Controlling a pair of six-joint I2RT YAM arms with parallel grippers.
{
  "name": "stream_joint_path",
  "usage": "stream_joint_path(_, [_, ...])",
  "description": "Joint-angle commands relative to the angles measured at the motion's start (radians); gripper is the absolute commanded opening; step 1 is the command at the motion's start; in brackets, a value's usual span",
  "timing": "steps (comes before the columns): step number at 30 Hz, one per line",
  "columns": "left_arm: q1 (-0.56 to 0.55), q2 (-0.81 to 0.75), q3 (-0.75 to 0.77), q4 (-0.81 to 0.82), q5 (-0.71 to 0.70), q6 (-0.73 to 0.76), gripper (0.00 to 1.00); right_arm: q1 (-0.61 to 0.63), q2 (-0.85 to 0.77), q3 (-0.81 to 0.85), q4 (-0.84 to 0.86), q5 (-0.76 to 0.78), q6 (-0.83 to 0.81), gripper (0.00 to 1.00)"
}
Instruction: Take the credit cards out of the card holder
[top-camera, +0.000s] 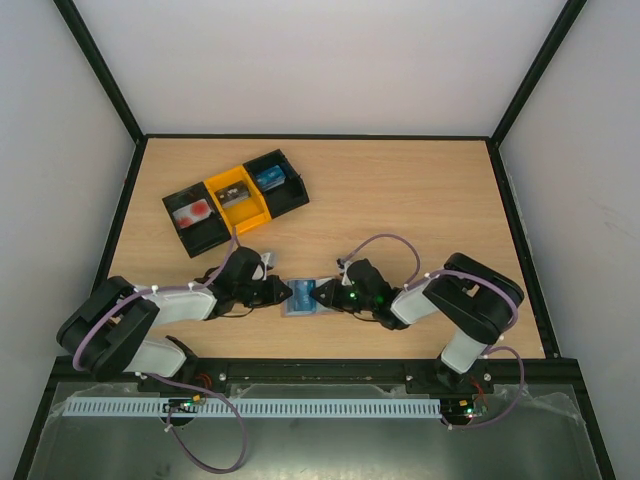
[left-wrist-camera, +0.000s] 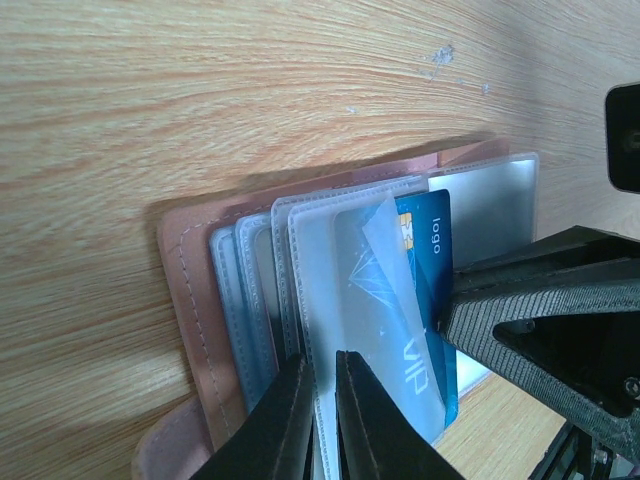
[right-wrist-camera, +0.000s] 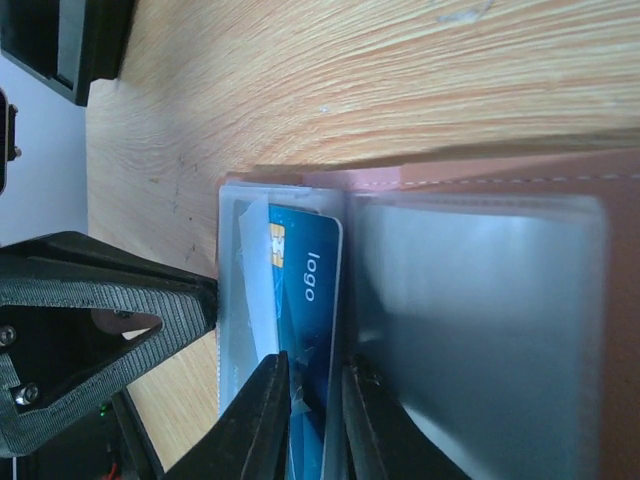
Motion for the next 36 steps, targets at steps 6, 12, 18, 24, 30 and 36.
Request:
stream_joint_path(6, [0.002,0.009,-0.047,-0.075,-0.038,0.002,0.09,-0.006,0.050,-0.036,0.113,-0.019,0.043,0.08])
stream_joint_path(12, [0.002,0.000,-0.036,-0.102,-0.045,0.016,0.09,-0.019,-0.011,-0.059,0.031,0.030,0.001,0.02])
stream_joint_path(18, [0.003,0.007,-0.035,-0.101,-0.045,0.022,0.09,-0.034,-0.061,-0.063,-0.062,0.060,-0.039,0.02])
stream_joint_path(24, [0.003,0.004,-0.029,-0.101,-0.039,0.021,0.09,-0.040,-0.102,-0.076,-0.090,0.066,-0.042,0.02])
stream_joint_path(30, [0.003,-0.031,-0.034,-0.089,-0.025,0.002,0.11,-0.046,-0.243,-0.104,-0.207,0.140,-0.066,0.02])
stream_joint_path(36, [0.003,-0.119,0.034,-0.163,-0.015,0.010,0.34,-0.045,-0.378,-0.101,-0.346,0.135,-0.151,0.02])
